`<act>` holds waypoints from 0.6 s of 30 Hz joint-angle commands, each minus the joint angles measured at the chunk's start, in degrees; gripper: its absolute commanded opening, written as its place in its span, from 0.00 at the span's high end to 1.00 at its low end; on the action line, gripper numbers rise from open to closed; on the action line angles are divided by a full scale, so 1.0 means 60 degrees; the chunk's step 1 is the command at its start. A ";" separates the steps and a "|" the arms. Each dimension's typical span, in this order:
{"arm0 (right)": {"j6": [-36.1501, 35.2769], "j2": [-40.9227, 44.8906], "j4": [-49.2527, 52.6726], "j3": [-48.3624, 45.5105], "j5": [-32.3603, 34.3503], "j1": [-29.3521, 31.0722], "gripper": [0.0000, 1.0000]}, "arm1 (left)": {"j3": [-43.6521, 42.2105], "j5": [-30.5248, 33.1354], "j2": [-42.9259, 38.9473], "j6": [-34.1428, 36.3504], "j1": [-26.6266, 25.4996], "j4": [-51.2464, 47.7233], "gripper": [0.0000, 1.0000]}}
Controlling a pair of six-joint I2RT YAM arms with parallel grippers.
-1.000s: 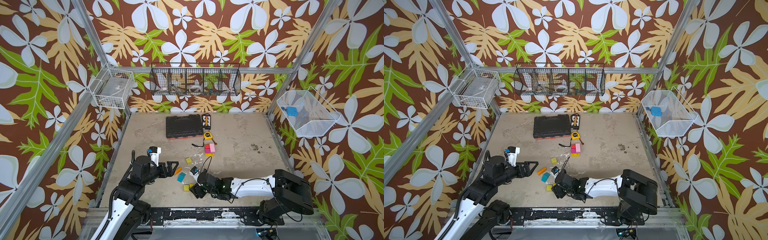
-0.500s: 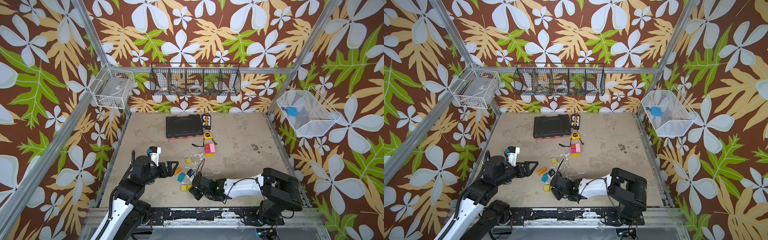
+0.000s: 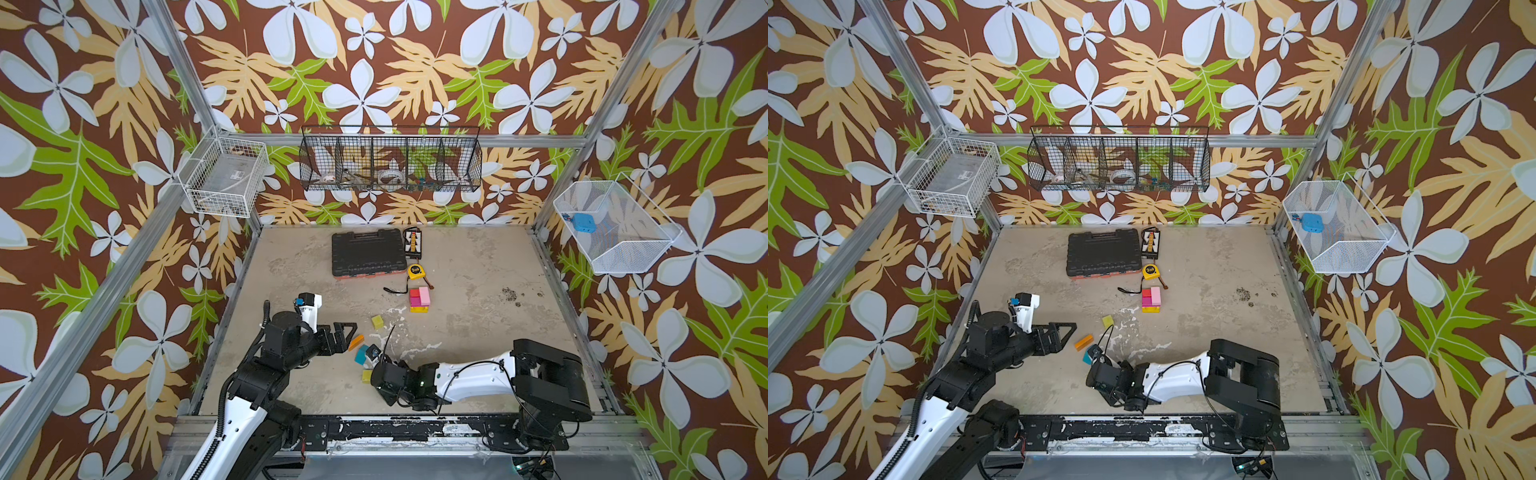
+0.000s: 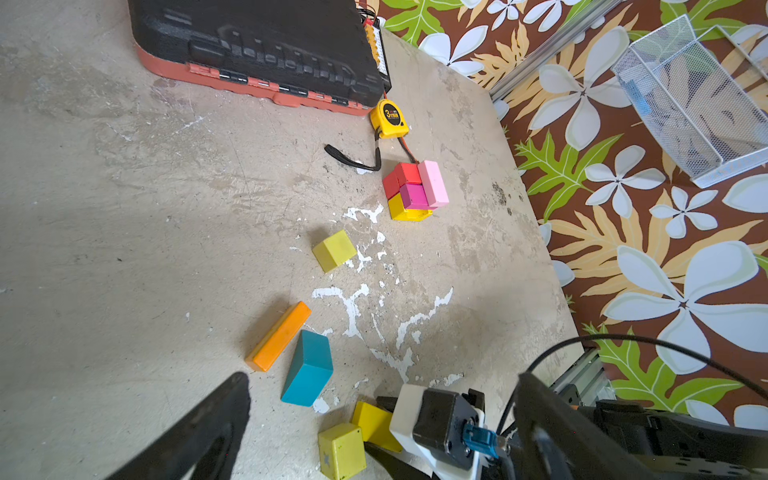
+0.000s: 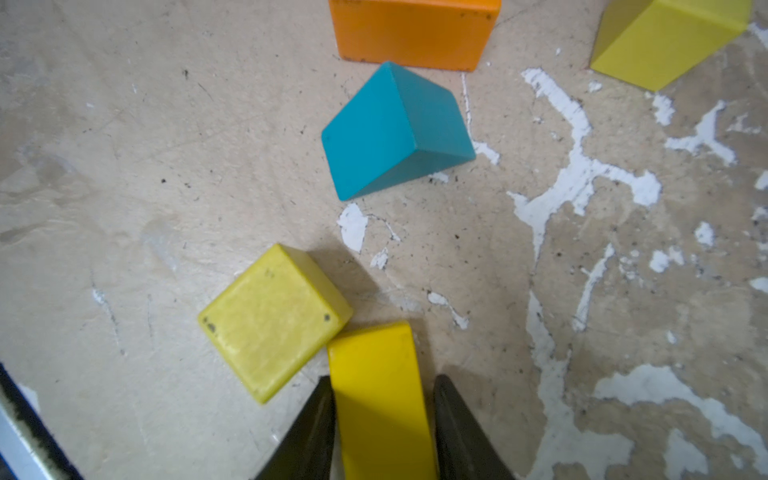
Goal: Build the wood block tower
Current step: 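Lower the right gripper around the long yellow block and close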
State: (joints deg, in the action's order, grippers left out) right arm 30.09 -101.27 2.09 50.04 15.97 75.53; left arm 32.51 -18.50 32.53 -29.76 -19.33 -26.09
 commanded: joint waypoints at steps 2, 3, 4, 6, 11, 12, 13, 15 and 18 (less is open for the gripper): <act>0.0240 -0.0027 0.0789 0.0008 0.0269 -0.0004 0.67 | -0.0028 0.0002 -0.0016 0.0015 -0.0012 0.0191 0.00; 0.0268 0.0035 0.0830 0.0020 0.0316 0.0009 0.69 | -0.0035 0.0015 -0.0017 0.0020 -0.0003 0.0188 0.00; 0.0323 0.0116 0.0879 0.0023 0.0385 -0.0004 0.71 | -0.0030 0.0008 -0.0017 0.0022 -0.0005 0.0188 0.00; 0.0412 0.0324 0.0961 -0.0014 0.0507 -0.0005 0.75 | -0.0034 0.0007 -0.0020 0.0020 -0.0002 0.0188 0.00; 0.0706 0.1217 0.1281 -0.0116 0.1133 -0.0004 0.82 | -0.0034 -0.0007 -0.0031 0.0017 -0.0008 0.0188 0.00; 0.0783 0.1460 0.1354 -0.0135 0.1297 -0.0011 0.83 | -0.0043 -0.0006 -0.0038 0.0016 -0.0008 0.0188 0.00; 0.0840 0.1720 0.1389 -0.0151 0.1440 -0.0017 0.83 | -0.0041 -0.0007 -0.0032 0.0020 -0.0006 0.0188 0.00; 0.0866 0.2218 0.1359 -0.0217 0.1636 -0.0034 0.85 | -0.0043 -0.0007 -0.0051 0.0009 -0.0001 0.0187 0.00; 0.0974 0.2898 0.1366 -0.0198 0.2051 -0.0095 0.87 | -0.0043 -0.0020 -0.0057 0.0017 -0.0002 0.0188 0.00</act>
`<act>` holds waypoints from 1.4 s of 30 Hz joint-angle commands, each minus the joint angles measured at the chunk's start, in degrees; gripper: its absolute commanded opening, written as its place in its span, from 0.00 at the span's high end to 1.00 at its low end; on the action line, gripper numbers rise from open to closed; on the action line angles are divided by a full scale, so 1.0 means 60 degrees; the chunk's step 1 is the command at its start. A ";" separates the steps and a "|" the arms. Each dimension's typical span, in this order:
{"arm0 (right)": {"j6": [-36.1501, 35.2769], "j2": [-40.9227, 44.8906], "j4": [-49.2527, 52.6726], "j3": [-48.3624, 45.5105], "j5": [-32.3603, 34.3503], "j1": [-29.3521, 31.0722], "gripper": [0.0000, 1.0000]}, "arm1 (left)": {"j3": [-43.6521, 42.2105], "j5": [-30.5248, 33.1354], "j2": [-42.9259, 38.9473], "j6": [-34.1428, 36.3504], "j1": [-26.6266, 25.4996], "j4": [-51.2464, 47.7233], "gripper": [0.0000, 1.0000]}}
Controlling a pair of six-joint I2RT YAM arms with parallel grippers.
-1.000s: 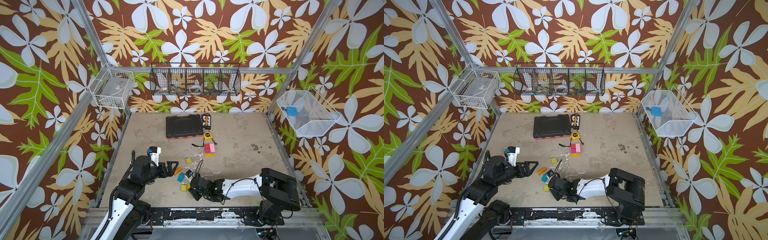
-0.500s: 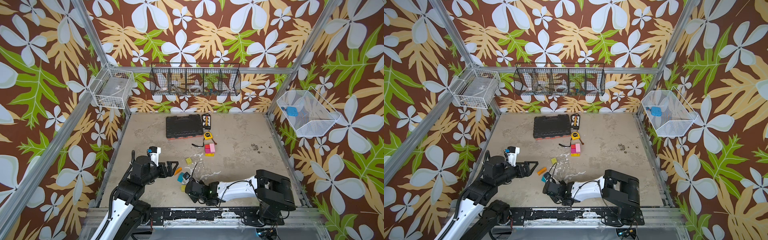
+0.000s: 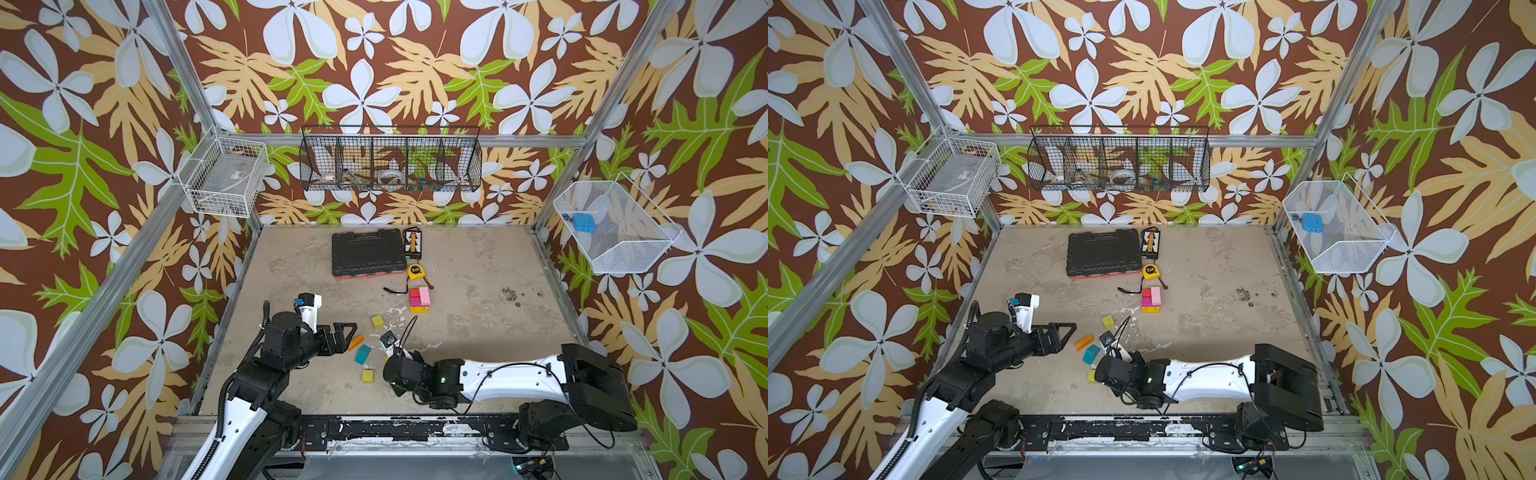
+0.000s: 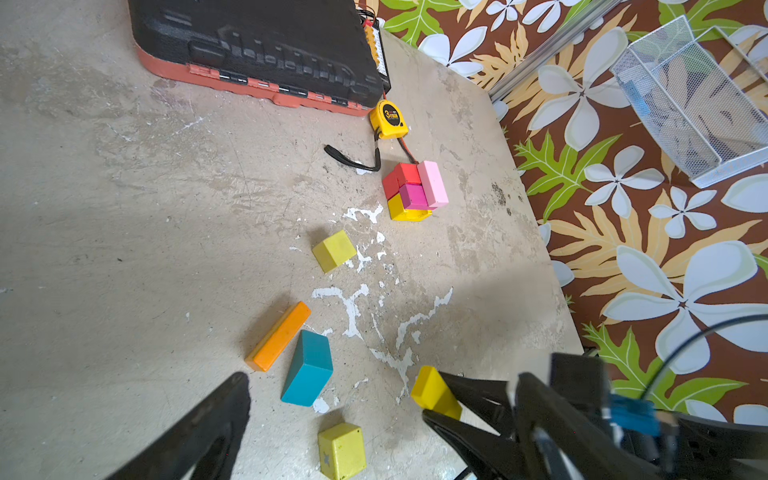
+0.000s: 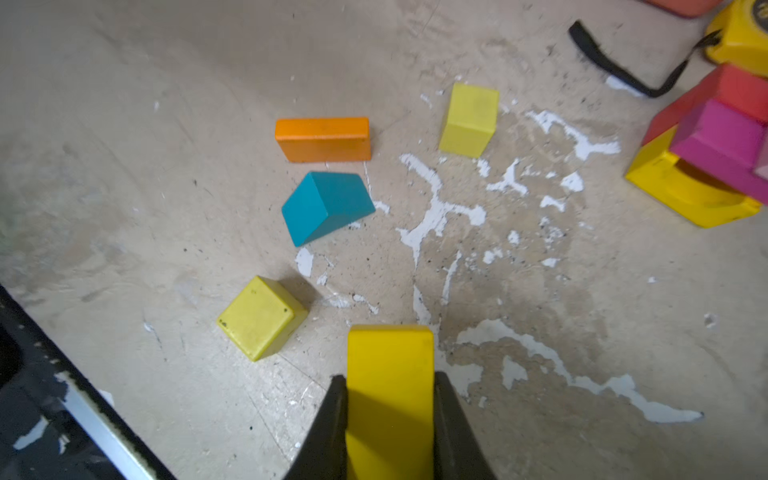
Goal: Build the wood block tower
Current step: 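Lower the right gripper around the long yellow block and close, then lift the long yellow block and carry it toward the stack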
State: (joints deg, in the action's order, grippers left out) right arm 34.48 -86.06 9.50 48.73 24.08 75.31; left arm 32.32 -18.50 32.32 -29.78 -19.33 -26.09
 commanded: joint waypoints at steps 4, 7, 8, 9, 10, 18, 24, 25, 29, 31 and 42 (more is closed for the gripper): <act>0.0441 0.0969 0.0255 0.0152 0.0920 -0.0495 0.92 | -0.0010 -0.0022 -0.0028 0.0005 -0.0001 0.0199 0.00; 0.0534 0.1257 0.0320 0.0280 0.0602 -0.1140 0.96 | -0.0010 -0.0022 -0.0009 0.0025 -0.0004 0.0188 0.00; 0.0614 0.1358 0.0360 0.0301 0.0573 -0.1363 0.97 | -0.0012 -0.0036 -0.0006 0.0023 -0.0001 0.0188 0.00; 0.0629 0.1449 0.0337 0.0323 0.0611 -0.1512 0.98 | -0.0010 -0.0037 -0.0014 0.0021 -0.0001 0.0188 0.00; 0.0627 0.1527 0.0322 0.0343 0.0676 -0.1601 0.98 | -0.0010 -0.0036 -0.0031 0.0018 -0.0001 0.0188 0.00; 0.0209 0.1776 0.0320 0.0765 0.0526 -0.2646 0.97 | -0.0010 -0.0073 -0.0066 0.0029 -0.0015 0.0188 0.00; -0.0107 0.1471 0.0289 0.1121 -0.0180 -0.3518 0.96 | -0.0010 -0.0080 -0.0096 0.0028 -0.0032 0.0188 0.00; -0.0147 0.1364 0.0351 0.1222 -0.0216 -0.3647 0.96 | -0.0010 -0.0080 -0.0087 0.0032 -0.0038 0.0188 0.00; -0.0224 0.0960 0.0579 0.1548 -0.0598 -0.4135 0.96 | -0.0010 -0.0095 -0.0098 0.0029 -0.0053 0.0188 0.00; -0.0217 0.0831 0.0639 0.1640 -0.0695 -0.4311 0.96 | -0.0010 -0.0095 -0.0098 0.0031 -0.0045 0.0188 0.00; -0.0268 -0.0173 0.0991 0.2373 -0.0832 -0.4860 0.96 | -0.0010 -0.0122 -0.0112 0.0049 -0.0045 0.0202 0.00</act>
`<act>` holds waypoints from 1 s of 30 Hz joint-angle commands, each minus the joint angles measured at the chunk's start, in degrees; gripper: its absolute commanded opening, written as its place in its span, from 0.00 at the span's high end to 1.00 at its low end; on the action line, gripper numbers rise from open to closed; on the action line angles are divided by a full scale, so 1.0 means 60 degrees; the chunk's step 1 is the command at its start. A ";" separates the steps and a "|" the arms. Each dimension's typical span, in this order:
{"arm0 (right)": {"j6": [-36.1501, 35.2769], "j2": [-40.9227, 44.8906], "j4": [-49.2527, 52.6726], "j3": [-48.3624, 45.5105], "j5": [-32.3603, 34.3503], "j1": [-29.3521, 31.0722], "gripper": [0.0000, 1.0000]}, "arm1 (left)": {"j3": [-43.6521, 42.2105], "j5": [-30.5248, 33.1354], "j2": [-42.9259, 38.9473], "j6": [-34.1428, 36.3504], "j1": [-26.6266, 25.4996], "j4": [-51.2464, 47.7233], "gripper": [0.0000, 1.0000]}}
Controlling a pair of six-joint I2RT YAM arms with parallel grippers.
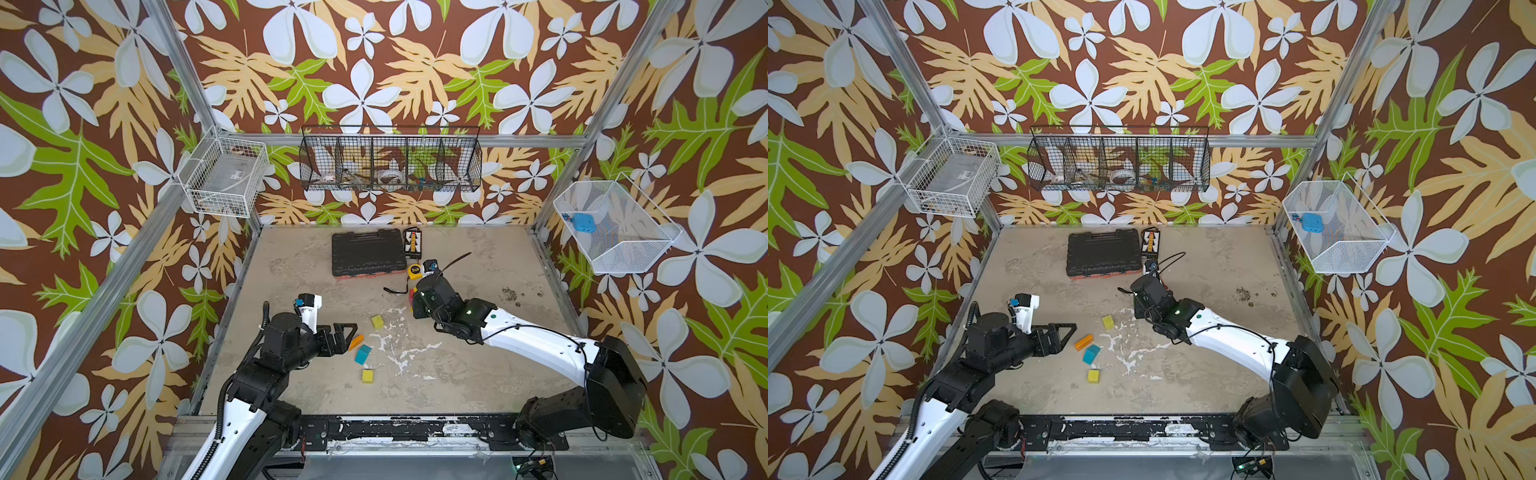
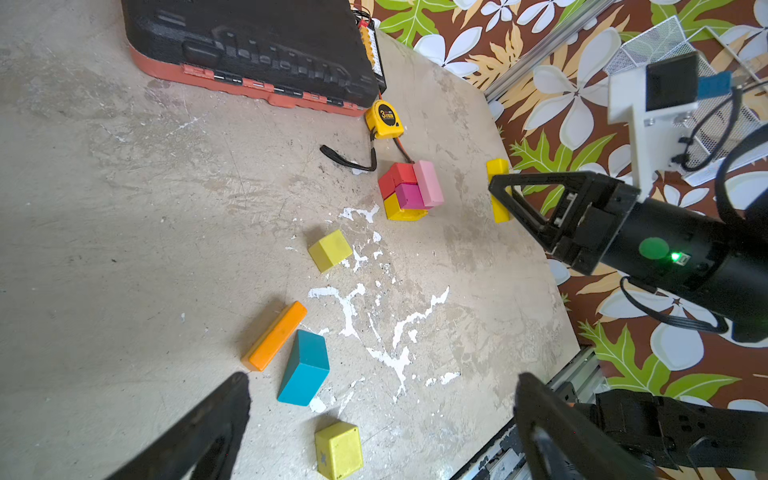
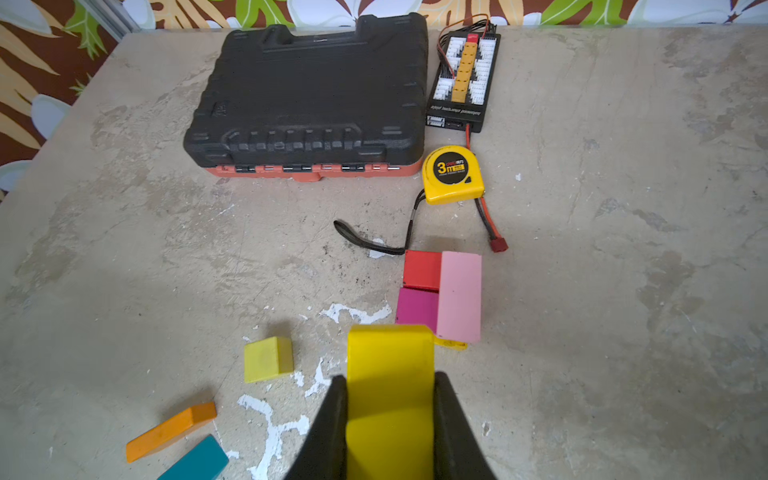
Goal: Build the wood block tower
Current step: 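Lift the long yellow block and carry it toward the stack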
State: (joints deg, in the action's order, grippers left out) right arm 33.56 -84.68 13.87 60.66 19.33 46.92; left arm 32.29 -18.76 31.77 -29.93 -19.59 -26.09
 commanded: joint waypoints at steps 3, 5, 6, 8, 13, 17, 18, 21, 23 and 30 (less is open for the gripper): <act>-0.0131 -0.0749 0.0354 0.0645 -0.0042 -0.0222 0.96 | -0.0006 -0.0071 -0.0006 0.0069 -0.0008 0.0203 0.00; -0.0115 -0.1384 0.0497 0.1169 0.0068 -0.0278 0.96 | -0.0006 -0.0080 0.0016 0.0072 -0.0001 0.0202 0.00; -0.0115 -0.1477 0.0522 0.1226 0.0069 -0.0297 0.96 | -0.0006 -0.0081 0.0016 0.0074 -0.0001 0.0202 0.00; -0.0115 -0.1638 0.0527 0.1333 0.0061 -0.0293 0.96 | -0.0006 -0.0081 0.0008 0.0077 -0.0001 0.0210 0.00; -0.0124 -0.2065 0.0555 0.1582 0.0030 -0.0334 0.96 | -0.0006 -0.0087 0.0030 0.0069 -0.0001 0.0202 0.00; -0.0130 -0.2395 0.0578 0.1753 -0.0014 -0.0389 0.96 | -0.0006 -0.0095 0.0026 0.0071 -0.0001 0.0216 0.00; -0.0130 -0.2476 0.0589 0.1803 -0.0025 -0.0412 0.96 | -0.0006 -0.0088 0.0025 0.0079 -0.0004 0.0222 0.00; -0.0130 -0.2686 0.0604 0.1908 -0.0057 -0.0475 0.96 | -0.0006 -0.0095 0.0026 0.0078 -0.0001 0.0210 0.00; -0.0116 -0.2791 0.0600 0.1953 -0.0076 -0.0514 0.96 | -0.0006 -0.0095 0.0026 0.0077 -0.0001 0.0217 0.00; -0.0100 -0.3309 0.0592 0.2162 -0.0188 -0.0711 0.96 | -0.0006 -0.0088 0.0036 0.0074 0.0002 0.0217 0.00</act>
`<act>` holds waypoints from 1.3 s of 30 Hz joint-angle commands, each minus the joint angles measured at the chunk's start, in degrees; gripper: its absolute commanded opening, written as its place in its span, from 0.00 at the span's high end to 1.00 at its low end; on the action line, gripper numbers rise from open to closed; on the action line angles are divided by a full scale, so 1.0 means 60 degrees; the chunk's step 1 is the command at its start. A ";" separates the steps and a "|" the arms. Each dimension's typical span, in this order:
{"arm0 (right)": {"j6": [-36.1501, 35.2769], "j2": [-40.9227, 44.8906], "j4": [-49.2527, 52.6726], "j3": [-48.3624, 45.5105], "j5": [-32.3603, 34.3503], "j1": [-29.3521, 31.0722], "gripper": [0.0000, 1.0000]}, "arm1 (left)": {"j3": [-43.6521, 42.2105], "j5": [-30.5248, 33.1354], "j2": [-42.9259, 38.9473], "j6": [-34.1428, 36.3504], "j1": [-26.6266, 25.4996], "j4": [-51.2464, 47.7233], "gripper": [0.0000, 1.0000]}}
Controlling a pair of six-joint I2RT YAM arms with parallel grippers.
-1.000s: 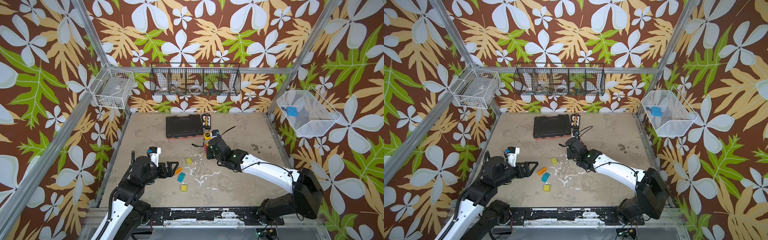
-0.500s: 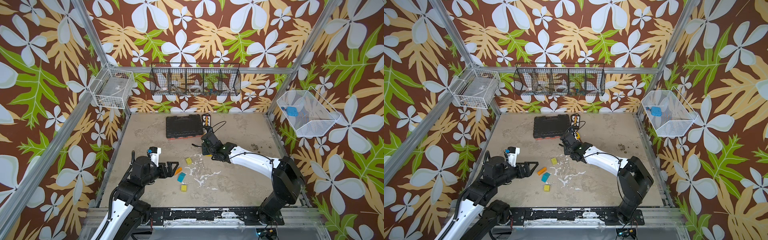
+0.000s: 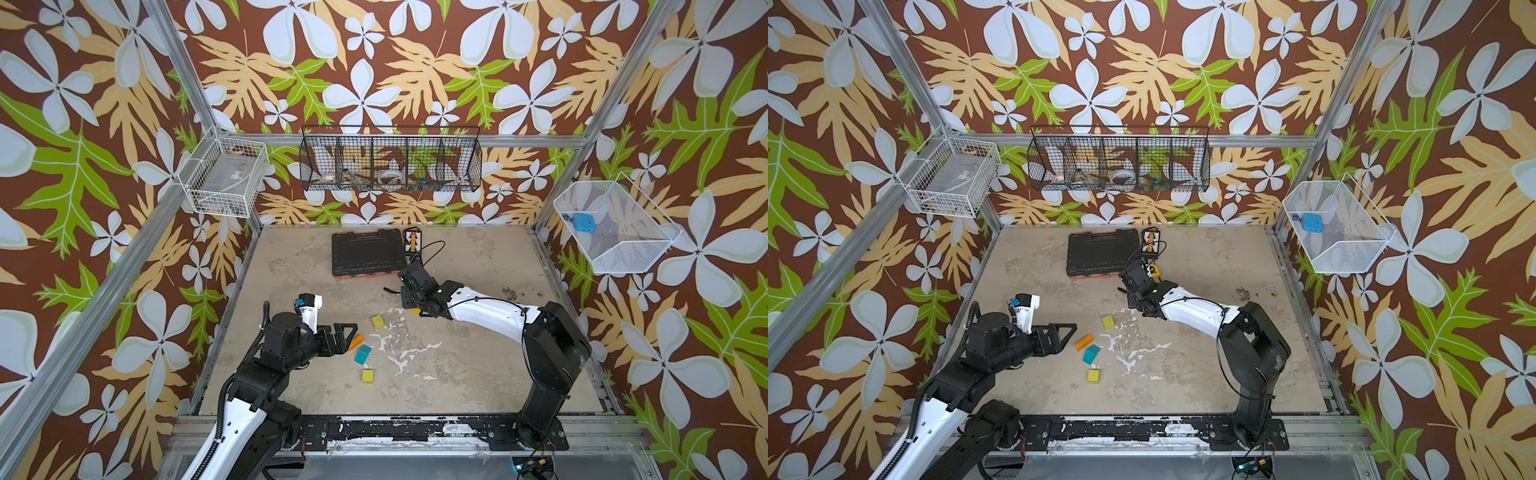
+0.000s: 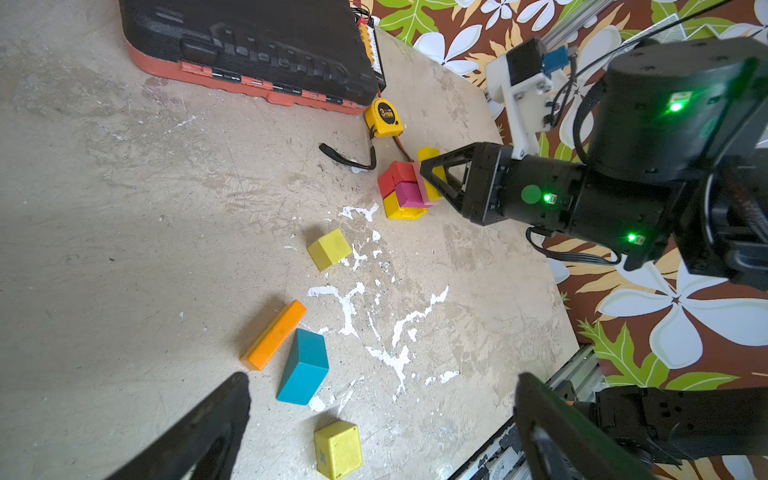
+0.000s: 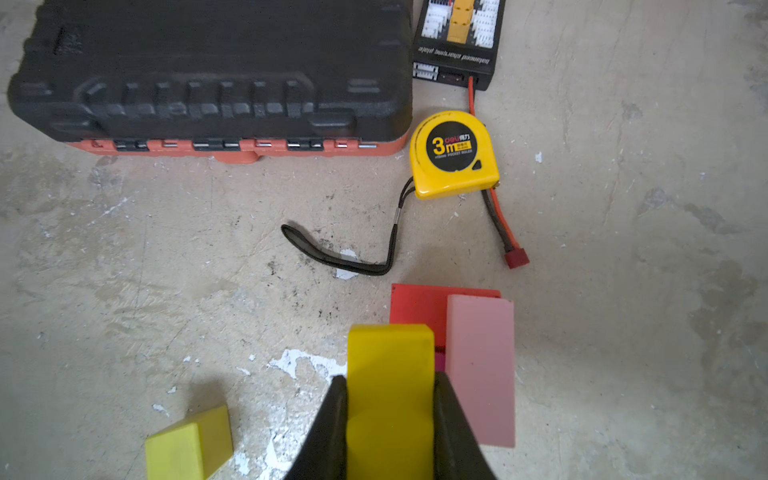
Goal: Build the wood block tower
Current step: 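Lift the long yellow block and carry it toward the stack, then lower the long yellow block upright beside the red and pink blocks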
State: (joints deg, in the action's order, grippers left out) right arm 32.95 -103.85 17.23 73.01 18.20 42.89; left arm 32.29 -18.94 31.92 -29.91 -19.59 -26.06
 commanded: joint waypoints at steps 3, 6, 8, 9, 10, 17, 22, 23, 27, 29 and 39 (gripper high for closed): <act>0.0001 -0.0342 0.0028 0.0207 -0.0061 -0.0103 0.96 | -0.0006 -0.0066 0.0003 0.0077 -0.0001 0.0213 0.00; 0.0024 -0.0514 0.0044 0.0286 -0.0077 -0.0170 0.97 | -0.0006 -0.0081 0.0003 0.0071 -0.0001 0.0213 0.00; 0.0031 -0.0626 0.0072 0.0340 -0.0074 -0.0184 0.96 | -0.0006 -0.0084 0.0011 0.0072 -0.0001 0.0213 0.00; 0.0023 -0.0660 0.0073 0.0365 -0.0074 -0.0177 0.96 | -0.0006 -0.0088 0.0007 0.0065 -0.0010 0.0213 0.00; 0.0030 -0.0701 0.0097 0.0386 -0.0060 -0.0192 0.96 | -0.0006 -0.0081 0.0005 0.0074 -0.0005 0.0213 0.00; 0.0062 -0.0883 0.0163 0.0509 0.0029 -0.0230 0.96 | -0.0006 -0.0095 0.0007 0.0065 -0.0001 0.0213 0.00; 0.0068 -0.0983 0.0189 0.0545 0.0044 -0.0251 0.93 | -0.0006 -0.0095 -0.0010 0.0066 -0.0008 0.0213 0.00; 0.0075 -0.0996 0.0204 0.0547 0.0044 -0.0258 0.92 | -0.0006 -0.0095 -0.0013 0.0070 -0.0001 0.0213 0.00; 0.0089 -0.1055 0.0204 0.0558 0.0044 -0.0282 0.92 | -0.0006 -0.0095 -0.0002 0.0072 -0.0001 0.0215 0.00; 0.0104 -0.1071 0.0226 0.0572 0.0043 -0.0293 0.91 | -0.0006 -0.0095 -0.0014 0.0068 -0.0008 0.0221 0.00; 0.0133 -0.1097 0.0306 0.0610 0.0058 -0.0330 0.86 | -0.0006 -0.0095 -0.0016 0.0077 -0.0003 0.0228 0.00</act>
State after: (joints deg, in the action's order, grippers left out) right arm 33.08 -110.21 18.57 76.20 17.85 40.95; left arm 32.29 -19.35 31.88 -29.91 -19.59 -26.06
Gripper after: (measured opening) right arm 0.244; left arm 0.996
